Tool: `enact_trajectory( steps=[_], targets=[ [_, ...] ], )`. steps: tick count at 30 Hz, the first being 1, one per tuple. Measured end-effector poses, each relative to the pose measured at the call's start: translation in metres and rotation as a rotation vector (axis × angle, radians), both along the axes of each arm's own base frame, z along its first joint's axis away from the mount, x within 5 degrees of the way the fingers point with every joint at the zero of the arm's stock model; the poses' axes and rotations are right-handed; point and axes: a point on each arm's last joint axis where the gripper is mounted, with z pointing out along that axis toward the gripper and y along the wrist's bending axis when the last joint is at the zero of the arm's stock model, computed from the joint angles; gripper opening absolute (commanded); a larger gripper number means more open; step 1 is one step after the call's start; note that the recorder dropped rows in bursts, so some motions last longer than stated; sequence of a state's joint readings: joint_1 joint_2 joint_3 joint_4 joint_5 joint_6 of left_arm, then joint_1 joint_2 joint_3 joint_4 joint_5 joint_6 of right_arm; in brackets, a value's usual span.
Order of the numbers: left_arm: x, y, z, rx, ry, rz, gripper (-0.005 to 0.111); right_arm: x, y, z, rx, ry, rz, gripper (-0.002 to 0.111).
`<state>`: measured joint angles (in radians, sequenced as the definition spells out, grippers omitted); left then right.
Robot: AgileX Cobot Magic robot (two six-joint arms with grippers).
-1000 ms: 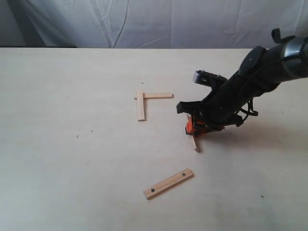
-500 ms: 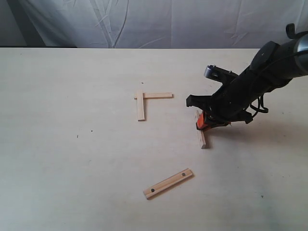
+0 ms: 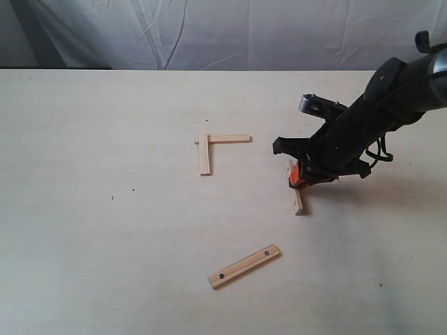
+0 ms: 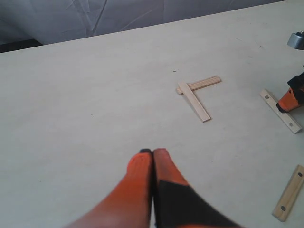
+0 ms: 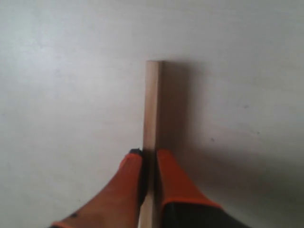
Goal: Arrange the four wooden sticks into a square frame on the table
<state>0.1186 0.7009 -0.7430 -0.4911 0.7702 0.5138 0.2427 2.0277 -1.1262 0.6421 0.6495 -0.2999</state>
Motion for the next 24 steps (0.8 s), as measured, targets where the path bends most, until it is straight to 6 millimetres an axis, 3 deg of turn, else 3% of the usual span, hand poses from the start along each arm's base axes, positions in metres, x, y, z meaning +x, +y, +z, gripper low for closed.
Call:
enact_trajectory(
  steps=[4,8,18,21,24],
  targets=[
    [0.000,0.000,0.000,0.000,0.000,0.000,0.000,0.000,-0.002,-0.001,-0.019,-0.006,0.005,0.026],
    [0.000,0.000,0.000,0.000,0.002,-0.001,0.000,0.001,-0.006,-0.004,-0.042,-0.005,0.016,0.028],
    [0.000,0.000,0.000,0.000,0.002,-0.001,0.000,0.002,-0.009,-0.004,-0.042,-0.008,0.005,0.003],
    [0.000,0.000,0.000,0.000,0.002,-0.001,0.000,0.002,-0.009,0.000,-0.038,-0.020,-0.001,0.013],
    [0.000,0.000,0.000,0.000,0.002,-0.001,0.000,0.001,-0.009,0.008,-0.036,-0.042,-0.002,0.031]
  ],
)
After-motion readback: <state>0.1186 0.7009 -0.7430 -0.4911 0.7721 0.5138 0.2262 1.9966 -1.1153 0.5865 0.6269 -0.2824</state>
